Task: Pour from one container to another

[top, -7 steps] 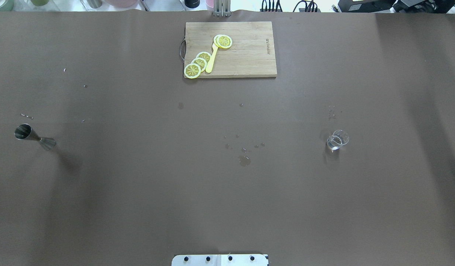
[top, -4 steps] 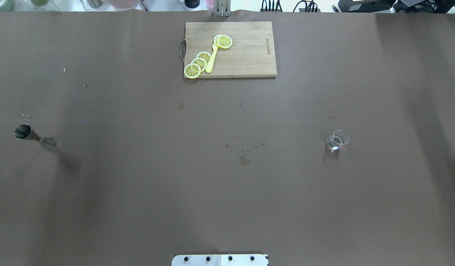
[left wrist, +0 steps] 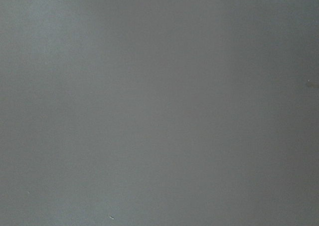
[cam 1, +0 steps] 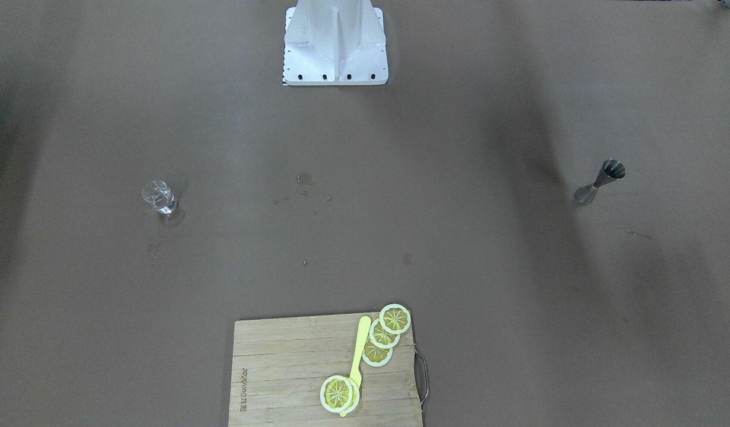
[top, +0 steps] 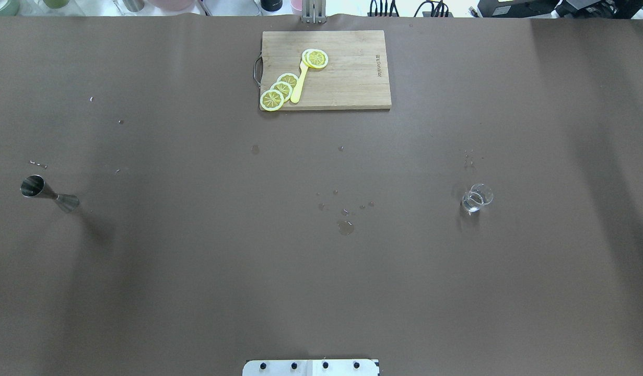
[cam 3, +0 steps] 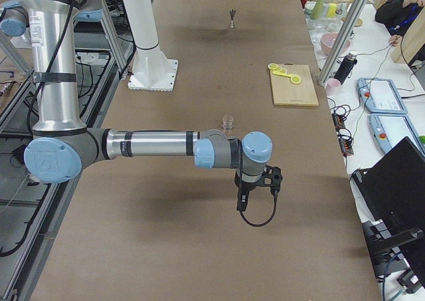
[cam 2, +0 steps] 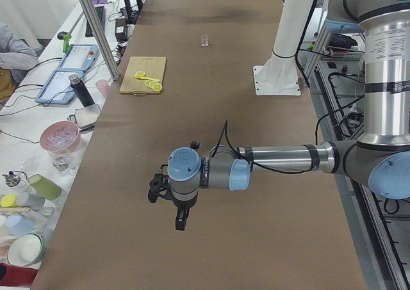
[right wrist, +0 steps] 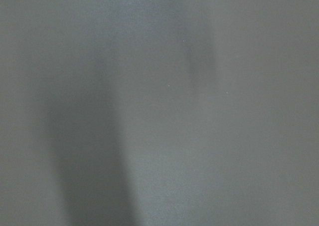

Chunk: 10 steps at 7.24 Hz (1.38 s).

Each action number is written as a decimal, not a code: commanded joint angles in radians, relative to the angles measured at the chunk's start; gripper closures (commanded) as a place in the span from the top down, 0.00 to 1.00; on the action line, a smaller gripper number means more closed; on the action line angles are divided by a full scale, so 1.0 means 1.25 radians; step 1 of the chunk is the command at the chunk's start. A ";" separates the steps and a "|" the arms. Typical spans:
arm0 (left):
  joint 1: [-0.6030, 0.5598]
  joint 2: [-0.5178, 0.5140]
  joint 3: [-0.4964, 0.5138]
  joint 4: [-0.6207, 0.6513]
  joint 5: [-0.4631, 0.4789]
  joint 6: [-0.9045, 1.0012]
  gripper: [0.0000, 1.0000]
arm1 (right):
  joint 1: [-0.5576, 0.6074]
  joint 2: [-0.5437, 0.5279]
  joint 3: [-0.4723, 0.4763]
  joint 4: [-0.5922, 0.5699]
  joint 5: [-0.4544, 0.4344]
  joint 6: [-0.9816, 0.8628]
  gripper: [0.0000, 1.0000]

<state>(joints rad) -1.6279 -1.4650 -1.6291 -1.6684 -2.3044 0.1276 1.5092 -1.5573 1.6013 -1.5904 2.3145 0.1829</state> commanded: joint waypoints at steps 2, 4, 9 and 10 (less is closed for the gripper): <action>0.000 0.000 0.000 0.001 -0.002 0.001 0.99 | -0.001 0.003 -0.002 0.001 -0.017 -0.006 1.00; -0.001 0.000 0.000 0.002 -0.001 0.001 0.99 | -0.001 0.026 -0.004 0.001 -0.028 -0.004 1.00; 0.000 0.000 0.005 0.004 -0.002 0.000 0.99 | -0.049 0.099 0.011 0.001 0.004 0.003 1.00; 0.000 0.000 0.012 0.000 -0.002 0.000 0.99 | -0.062 0.104 0.020 0.002 0.005 0.003 1.00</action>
<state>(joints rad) -1.6276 -1.4649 -1.6227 -1.6638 -2.3066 0.1279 1.4541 -1.4407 1.6155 -1.5889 2.3151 0.1870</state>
